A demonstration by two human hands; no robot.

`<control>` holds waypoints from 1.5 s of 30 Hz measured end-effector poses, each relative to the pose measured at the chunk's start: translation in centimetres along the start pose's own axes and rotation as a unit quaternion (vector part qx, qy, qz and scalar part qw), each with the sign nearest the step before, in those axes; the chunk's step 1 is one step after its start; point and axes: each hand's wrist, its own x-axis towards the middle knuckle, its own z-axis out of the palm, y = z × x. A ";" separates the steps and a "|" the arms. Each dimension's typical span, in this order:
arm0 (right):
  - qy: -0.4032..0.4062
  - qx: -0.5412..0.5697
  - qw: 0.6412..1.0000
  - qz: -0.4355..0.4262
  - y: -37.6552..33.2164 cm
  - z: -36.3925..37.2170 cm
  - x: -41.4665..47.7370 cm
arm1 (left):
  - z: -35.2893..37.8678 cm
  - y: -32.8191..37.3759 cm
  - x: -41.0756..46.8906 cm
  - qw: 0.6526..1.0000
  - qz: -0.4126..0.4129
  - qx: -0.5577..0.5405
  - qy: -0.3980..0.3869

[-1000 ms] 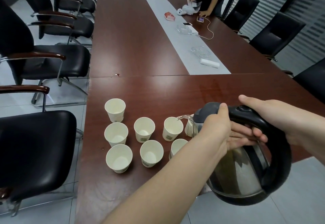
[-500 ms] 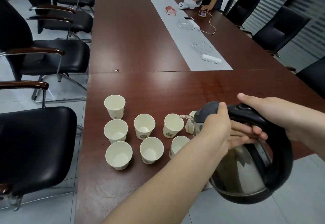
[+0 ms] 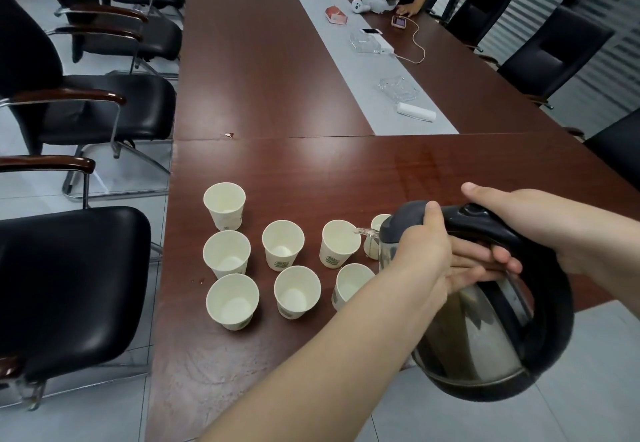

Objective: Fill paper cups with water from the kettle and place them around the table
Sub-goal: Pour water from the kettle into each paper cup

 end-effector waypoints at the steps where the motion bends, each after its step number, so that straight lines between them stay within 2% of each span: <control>1: -0.002 0.000 1.000 0.000 0.0 0.0 0.0 | 0.0 0.0 0.0 1.000 0.000 0.000 0.000; 21: -0.023 -0.017 1.000 0.010 0.0 0.0 0.0 | 0.0 -0.5 0.5 0.999 -0.021 -0.028 -0.003; 45: 0.004 0.041 0.999 -0.002 0.9 0.5 -0.5 | 0.1 -0.3 -1.0 0.999 0.019 0.011 0.027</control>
